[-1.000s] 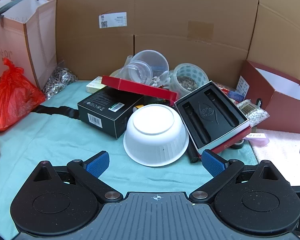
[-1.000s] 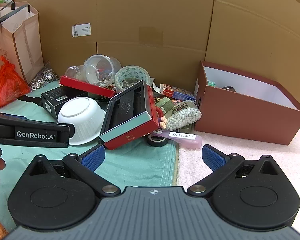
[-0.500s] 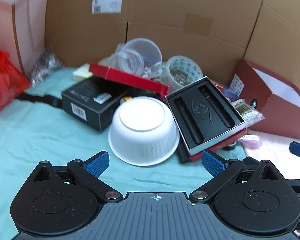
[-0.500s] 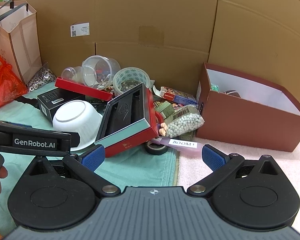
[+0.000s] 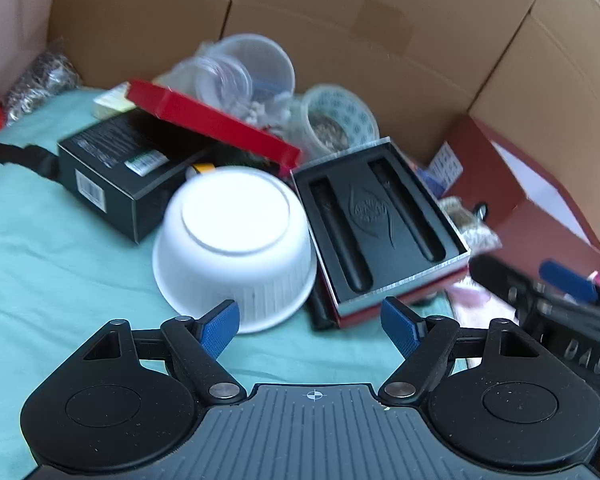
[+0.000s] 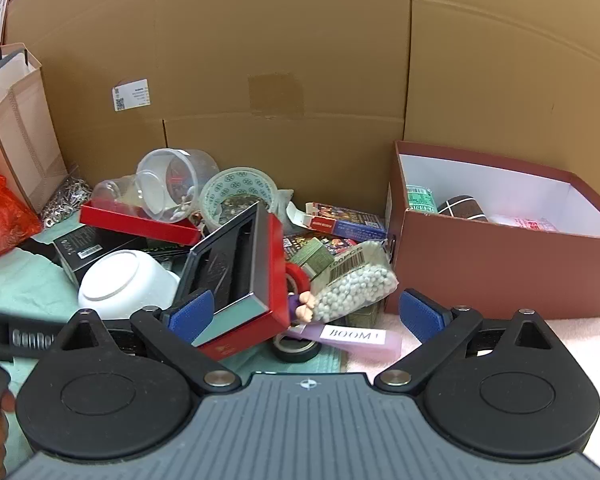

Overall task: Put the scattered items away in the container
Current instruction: 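Close the left gripper on the black pen case and lift it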

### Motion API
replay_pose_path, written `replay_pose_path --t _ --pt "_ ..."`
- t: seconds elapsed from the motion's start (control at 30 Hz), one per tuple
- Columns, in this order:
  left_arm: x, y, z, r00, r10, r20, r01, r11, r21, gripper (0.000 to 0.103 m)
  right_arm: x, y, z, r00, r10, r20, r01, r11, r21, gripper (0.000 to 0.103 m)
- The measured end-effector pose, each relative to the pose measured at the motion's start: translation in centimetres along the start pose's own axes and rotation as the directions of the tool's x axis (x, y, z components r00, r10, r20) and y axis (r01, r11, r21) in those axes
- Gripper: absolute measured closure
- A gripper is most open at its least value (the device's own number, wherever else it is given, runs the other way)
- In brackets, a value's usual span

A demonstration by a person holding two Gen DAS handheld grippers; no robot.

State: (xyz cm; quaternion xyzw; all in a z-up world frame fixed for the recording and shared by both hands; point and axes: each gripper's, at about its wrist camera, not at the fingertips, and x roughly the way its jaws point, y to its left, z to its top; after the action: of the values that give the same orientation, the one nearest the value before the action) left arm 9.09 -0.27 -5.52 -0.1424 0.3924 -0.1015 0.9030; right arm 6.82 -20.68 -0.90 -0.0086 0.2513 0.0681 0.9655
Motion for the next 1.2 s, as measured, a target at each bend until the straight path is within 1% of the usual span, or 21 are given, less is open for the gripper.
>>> replay_pose_path --t 0.07,0.13,0.2,0.37,0.4,0.47,0.57,0.63,0.7,0.73,0.77,0.8,0.83,0.87,0.9,0.97,1.0,1.03,1.07,1.1,1.2 --pt "0.7 -0.1 0.0 1.000 -0.011 -0.014 0.011 1.000 0.007 0.016 0.4 -0.3 0.1 1.000 0.010 -0.001 -0.010 1.000 0.000 0.008" --pt "1.4 -0.2 0.2 1.000 -0.011 -0.026 0.011 1.000 0.001 0.018 0.8 -0.3 0.2 1.000 0.026 -0.005 -0.026 1.000 -0.011 0.014" --pt "1.6 0.0 0.5 1.000 -0.006 -0.023 0.005 1.000 -0.019 0.021 1.3 -0.2 0.4 0.999 0.041 -0.005 -0.041 0.999 -0.019 0.021" --pt "1.9 0.6 0.6 0.999 -0.029 -0.014 0.028 0.998 -0.060 0.023 2.4 -0.2 0.6 0.997 0.081 -0.012 -0.081 0.997 -0.009 0.028" --pt "1.7 0.7 0.6 0.999 -0.038 -0.008 0.037 0.997 -0.072 0.025 2.5 -0.1 0.6 0.996 0.088 -0.011 -0.088 0.996 -0.007 0.032" --pt "1.1 0.8 0.4 0.998 -0.063 0.018 0.064 0.995 -0.077 0.024 2.3 0.0 0.8 0.994 0.107 0.005 -0.107 0.994 -0.009 0.033" --pt "0.9 0.5 0.6 0.998 -0.040 0.043 0.043 0.997 -0.066 0.024 2.7 0.5 1.0 0.994 0.106 -0.001 -0.106 0.994 -0.037 0.033" --pt "1.3 0.6 0.9 0.999 -0.024 0.040 0.027 0.997 -0.071 0.025 3.4 0.7 0.8 0.995 0.098 -0.021 -0.099 0.994 -0.053 0.036" --pt "2.1 0.9 1.1 1.000 -0.015 0.016 0.016 0.996 -0.093 0.026 4.0 0.8 0.4 0.994 0.095 -0.050 -0.098 0.993 -0.062 0.050" --pt "2.6 0.9 1.2 1.000 -0.008 -0.001 0.008 0.995 -0.097 0.033 4.2 0.7 0.2 0.993 0.099 -0.067 -0.103 0.993 -0.059 0.054" --pt "2.9 0.9 1.2 1.000 -0.004 -0.006 0.004 0.996 -0.092 0.031 4.4 0.6 -0.1 0.991 0.103 -0.082 -0.108 0.993 -0.053 0.064" --pt "3.0 0.8 1.2 1.000 -0.008 -0.006 0.007 0.996 -0.084 0.032 4.4 0.4 -0.4 0.990 0.109 -0.088 -0.113 0.992 -0.047 0.069" --pt "3.2 0.6 1.3 1.000 -0.012 -0.007 0.011 0.997 -0.076 0.034 4.3 0.3 -0.5 0.989 0.115 -0.088 -0.119 0.992 -0.042 0.071" --pt "3.3 0.4 1.3 1.000 -0.015 -0.010 0.014 0.998 -0.068 0.036 4.2 0.2 -0.6 0.988 0.124 -0.091 -0.128 0.991 -0.039 0.076" --pt "3.5 0.2 1.3 1.000 -0.018 -0.014 0.017 0.998 -0.063 0.038 4.1 0.2 -0.6 0.987 0.128 -0.095 -0.132 0.991 -0.037 0.078" --pt "3.5 0.0 1.2 1.000 -0.028 -0.012 0.027 0.998 -0.053 0.054 3.8 0.3 -0.8 0.987 0.125 -0.100 -0.130 0.990 -0.047 0.078" --pt "3.4 -0.2 1.2 0.999 -0.042 -0.011 0.042 0.998 -0.043 0.071 3.6 0.3 -0.9 0.987 0.123 -0.103 -0.129 0.990 -0.052 0.078" --pt "3.3 -0.4 1.1 0.999 -0.046 -0.011 0.046 0.998 -0.032 0.075 3.4 0.4 -1.0 0.987 0.122 -0.106 -0.129 0.990 -0.054 0.078" --pt "3.1 -0.6 1.0 0.999 -0.042 -0.009 0.042 0.999 -0.013 0.077 3.2 0.3 -1.1 0.986 0.126 -0.110 -0.132 0.990 -0.051 0.078" --pt "2.8 -0.9 0.8 0.999 -0.046 -0.008 0.046 0.999 0.007 0.087 3.0 0.3 -1.3 0.985 0.130 -0.117 -0.136 0.990 -0.046 0.078" --pt "2.3 -1.4 0.3 0.999 -0.047 -0.021 0.048 0.998 0.031 0.088 2.0 0.2 -1.9 0.982 0.136 -0.132 -0.141 0.989 -0.035 0.078"
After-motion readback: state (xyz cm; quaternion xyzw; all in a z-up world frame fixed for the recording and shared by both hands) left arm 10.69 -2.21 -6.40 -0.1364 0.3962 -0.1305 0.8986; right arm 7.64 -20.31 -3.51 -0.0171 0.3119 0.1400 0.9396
